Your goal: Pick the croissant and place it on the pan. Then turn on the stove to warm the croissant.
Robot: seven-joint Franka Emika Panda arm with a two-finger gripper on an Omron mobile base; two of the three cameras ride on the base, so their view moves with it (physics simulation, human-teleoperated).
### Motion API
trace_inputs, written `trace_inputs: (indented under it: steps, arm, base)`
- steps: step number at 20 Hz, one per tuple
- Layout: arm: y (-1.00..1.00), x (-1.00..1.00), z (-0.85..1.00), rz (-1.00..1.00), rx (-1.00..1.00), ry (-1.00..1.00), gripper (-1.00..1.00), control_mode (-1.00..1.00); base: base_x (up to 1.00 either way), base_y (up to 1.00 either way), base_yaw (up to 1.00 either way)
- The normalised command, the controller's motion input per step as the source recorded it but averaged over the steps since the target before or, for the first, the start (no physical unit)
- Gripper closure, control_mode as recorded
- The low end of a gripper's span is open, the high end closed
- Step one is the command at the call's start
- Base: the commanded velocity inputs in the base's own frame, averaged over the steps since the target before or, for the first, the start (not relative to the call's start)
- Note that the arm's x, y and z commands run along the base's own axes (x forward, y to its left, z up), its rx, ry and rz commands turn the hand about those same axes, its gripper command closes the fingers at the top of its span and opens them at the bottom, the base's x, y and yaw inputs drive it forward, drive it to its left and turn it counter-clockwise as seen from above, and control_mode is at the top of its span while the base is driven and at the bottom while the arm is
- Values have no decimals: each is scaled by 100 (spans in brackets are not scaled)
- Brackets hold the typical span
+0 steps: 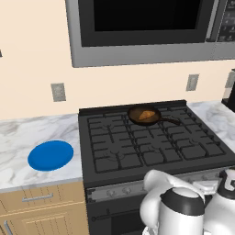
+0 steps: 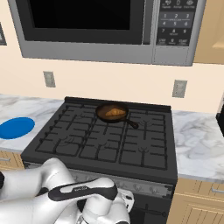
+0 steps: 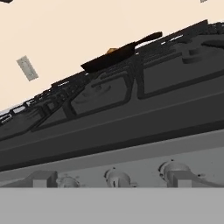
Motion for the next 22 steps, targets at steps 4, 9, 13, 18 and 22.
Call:
trace_inputs:
  steps: [4,9,13,18,22]
  arm:
    - [-6,16,-8,0,0,0,-100,-100]
    - [-18,8,-9,0,0,-1,-100,-100]
    - [-31,0,-16,0,0,-3,-100,-100]
    - [-18,0,-19,0,0,-3,-100,-100]
    - [-1,0,-15,0,0,0,-100,-100]
  base:
    - [0,0,0]
    - [0,0,0]
    - [0,0,0]
    - [0,0,0]
    - [0,0,0]
